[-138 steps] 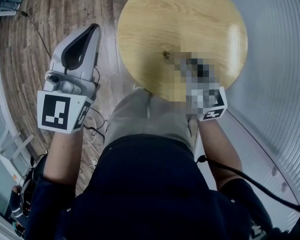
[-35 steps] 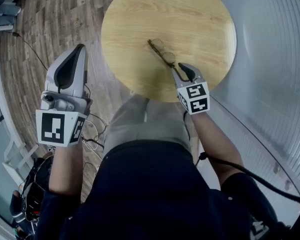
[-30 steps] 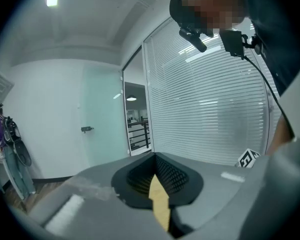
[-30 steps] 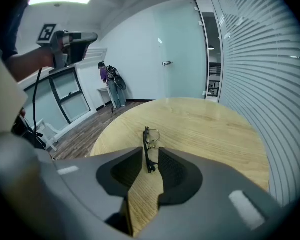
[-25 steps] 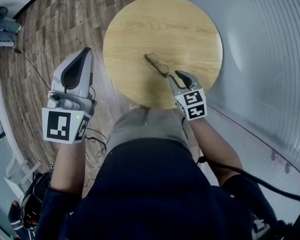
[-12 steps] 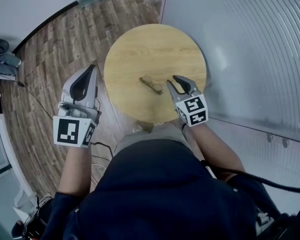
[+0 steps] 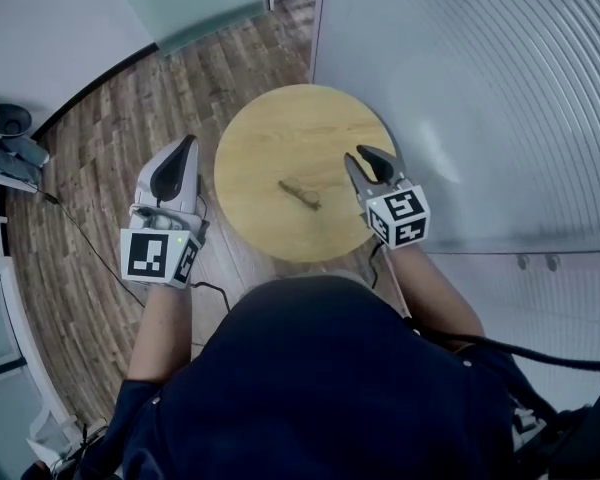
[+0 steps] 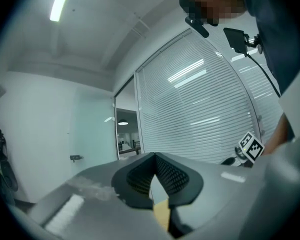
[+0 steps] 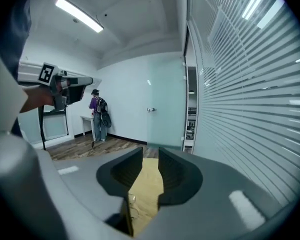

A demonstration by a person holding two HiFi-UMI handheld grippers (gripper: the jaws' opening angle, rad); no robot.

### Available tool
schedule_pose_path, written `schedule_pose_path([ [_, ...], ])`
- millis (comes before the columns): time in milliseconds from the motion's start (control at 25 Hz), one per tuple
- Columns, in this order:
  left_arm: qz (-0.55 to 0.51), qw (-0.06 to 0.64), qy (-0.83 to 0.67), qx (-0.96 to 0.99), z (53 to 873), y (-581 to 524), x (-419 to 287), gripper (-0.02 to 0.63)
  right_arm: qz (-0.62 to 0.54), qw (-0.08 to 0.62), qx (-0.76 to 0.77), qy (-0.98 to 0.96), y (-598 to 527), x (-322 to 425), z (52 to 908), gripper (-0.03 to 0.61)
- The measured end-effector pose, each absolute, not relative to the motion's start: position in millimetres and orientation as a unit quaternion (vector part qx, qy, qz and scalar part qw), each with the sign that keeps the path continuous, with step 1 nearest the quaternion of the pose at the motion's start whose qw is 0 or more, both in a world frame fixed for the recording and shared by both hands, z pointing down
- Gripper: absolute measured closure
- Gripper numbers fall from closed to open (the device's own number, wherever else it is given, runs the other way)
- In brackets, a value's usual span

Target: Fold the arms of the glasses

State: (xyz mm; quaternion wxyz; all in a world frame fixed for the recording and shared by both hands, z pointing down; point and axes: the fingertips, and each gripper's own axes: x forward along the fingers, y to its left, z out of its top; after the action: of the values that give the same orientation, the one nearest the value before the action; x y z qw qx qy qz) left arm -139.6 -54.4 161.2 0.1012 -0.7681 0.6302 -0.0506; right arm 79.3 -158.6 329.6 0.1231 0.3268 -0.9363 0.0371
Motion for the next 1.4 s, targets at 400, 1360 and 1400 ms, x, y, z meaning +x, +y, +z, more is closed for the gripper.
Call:
schedule_pose_path([
  [400,-0.036,0.136,0.608,-0.781,128,-48,-113,0.611,0.014,0.014,0.286,-0.958,-131,99,274,0.472],
  [1360,-0.078,0.107,0.625,-0.769,154,5,-93,0.611,-0.024,-0.001,0.295,-0.955,-74,130,251,0.569],
  [1400,-0.078,0.109,0.625,-0.769,149,6,-97,0.611,-0.025,-0.004,0.298,-0.954,-74,127,247,0.569],
])
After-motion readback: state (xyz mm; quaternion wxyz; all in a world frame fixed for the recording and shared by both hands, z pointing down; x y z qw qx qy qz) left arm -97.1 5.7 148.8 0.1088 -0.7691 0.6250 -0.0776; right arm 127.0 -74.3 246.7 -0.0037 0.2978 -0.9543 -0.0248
